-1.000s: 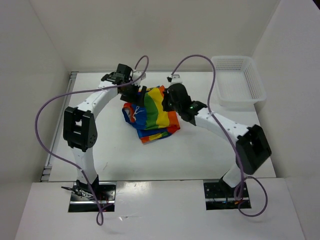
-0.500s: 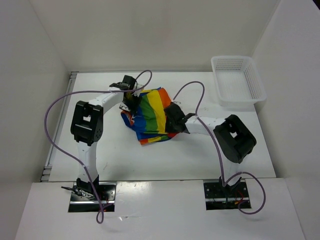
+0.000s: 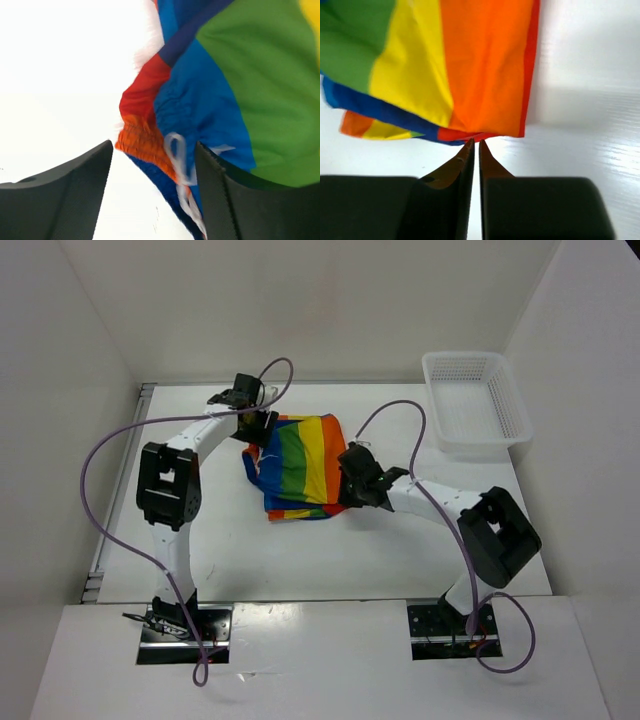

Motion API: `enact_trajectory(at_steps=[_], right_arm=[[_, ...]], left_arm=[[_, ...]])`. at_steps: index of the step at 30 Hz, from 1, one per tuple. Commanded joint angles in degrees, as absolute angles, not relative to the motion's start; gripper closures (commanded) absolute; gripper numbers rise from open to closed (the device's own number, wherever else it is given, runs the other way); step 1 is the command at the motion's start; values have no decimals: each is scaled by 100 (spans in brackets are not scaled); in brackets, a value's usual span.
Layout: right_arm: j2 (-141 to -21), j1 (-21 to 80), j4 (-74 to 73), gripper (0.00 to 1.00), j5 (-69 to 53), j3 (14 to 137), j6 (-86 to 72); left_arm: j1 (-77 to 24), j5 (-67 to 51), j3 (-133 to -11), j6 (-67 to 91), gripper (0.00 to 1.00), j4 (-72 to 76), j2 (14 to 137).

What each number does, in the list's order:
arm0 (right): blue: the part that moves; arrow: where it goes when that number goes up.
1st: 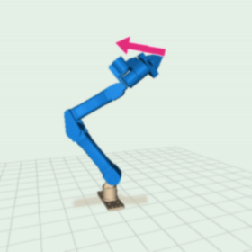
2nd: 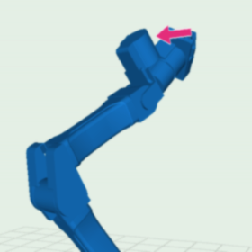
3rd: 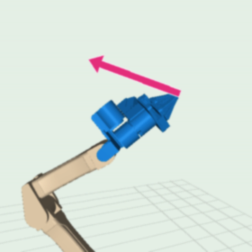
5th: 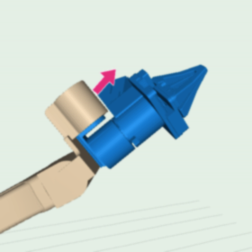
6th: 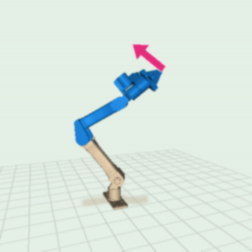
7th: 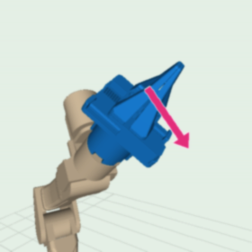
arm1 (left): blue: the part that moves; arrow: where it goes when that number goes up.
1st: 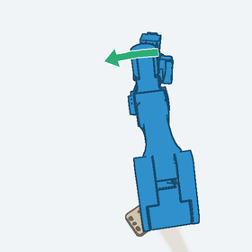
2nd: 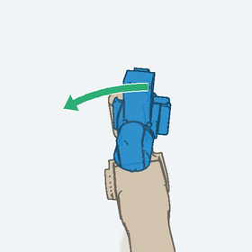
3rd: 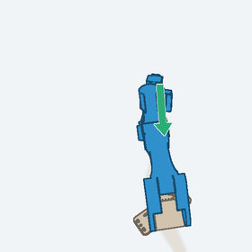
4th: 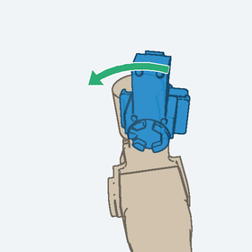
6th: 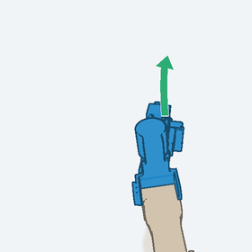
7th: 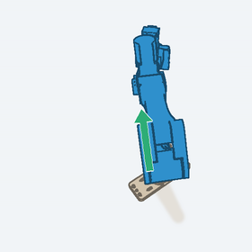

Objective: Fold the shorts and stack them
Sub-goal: Fold the shorts

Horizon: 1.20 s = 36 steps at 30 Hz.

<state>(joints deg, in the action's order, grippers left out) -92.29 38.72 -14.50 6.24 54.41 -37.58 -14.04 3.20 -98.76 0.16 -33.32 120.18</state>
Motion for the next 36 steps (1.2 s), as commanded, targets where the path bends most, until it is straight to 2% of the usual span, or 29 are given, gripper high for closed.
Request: enact_trajectory(at_steps=[1, 4, 5, 8, 11, 16, 23, 24, 25, 26, 27, 28, 29, 31, 33, 35, 36], right_arm=[[-8798, 3693, -1652, 84, 686, 6063, -3464], [-8780, 3315, -1293, 70, 406, 6406, -3332], [-9085, 2957, -1188, 52, 291, 6573, -3279], [-10198, 2410, -1439, 31, 44, 8140, -2858], [-11289, 2198, -1896, 29, -148, 9495, -2602], [-12452, 2127, -2004, 25, -369, 10868, -2084], [-14052, 1916, -2574, 24, -870, 12451, -2206], [-14184, 1916, -2697, 28, -1027, 12619, -2206], [-14438, 1916, -2777, 33, -1028, 12952, -2206], [-14536, 1916, -2856, 46, -1098, 13094, -2206], [-14615, 1916, -2909, 53, -1099, 13200, -2267], [-14677, 1916, -2909, 62, -1151, 13253, -2268], [-14678, 1916, -2909, 81, -1151, 13254, -2268], [-14678, 1916, -2909, 94, -1099, 13306, -2373], [-14730, 1776, -2909, 99, -1046, 13385, -2434], [-14730, 1714, -2909, 99, -1046, 13438, -2435], [-14730, 1714, -2909, 88, -1046, 13517, -2435]], left_arm=[[-1459, -165, -9705, 0, 26, -3296, 11174], [-1459, -535, -9589, 0, 21, -3689, 10803], [-1459, -710, -9537, 0, 21, -3796, 10802], [-1512, -835, -9134, 0, 20, -3937, 10750], [-1512, -957, -8816, 0, 20, -3876, 10749], [-1635, -896, -8473, 0, 22, -3639, 11012], [-1635, -896, -8473, 0, 49, -3700, 11267], [-1635, -836, -8420, 0, 52, -3700, 11268], [-1635, -835, -8368, 0, 60, -3700, 11268], [-1635, -765, -8367, 0, 64, -3752, 11268], [-1635, -669, -8289, 0, 66, -3753, 11268], [-1635, -616, -8192, 0, 66, -3753, 11268], [-1635, -563, -8191, 0, 66, -3753, 11207], [-1635, -483, -8025, 0, 66, -3753, 11128], [-1635, -431, -7937, 0, 66, -3753, 11066], [-1635, -431, -7762, 0, 64, -3806, 10978], [-1635, -378, -7761, 0, 61, -3806, 10917]])
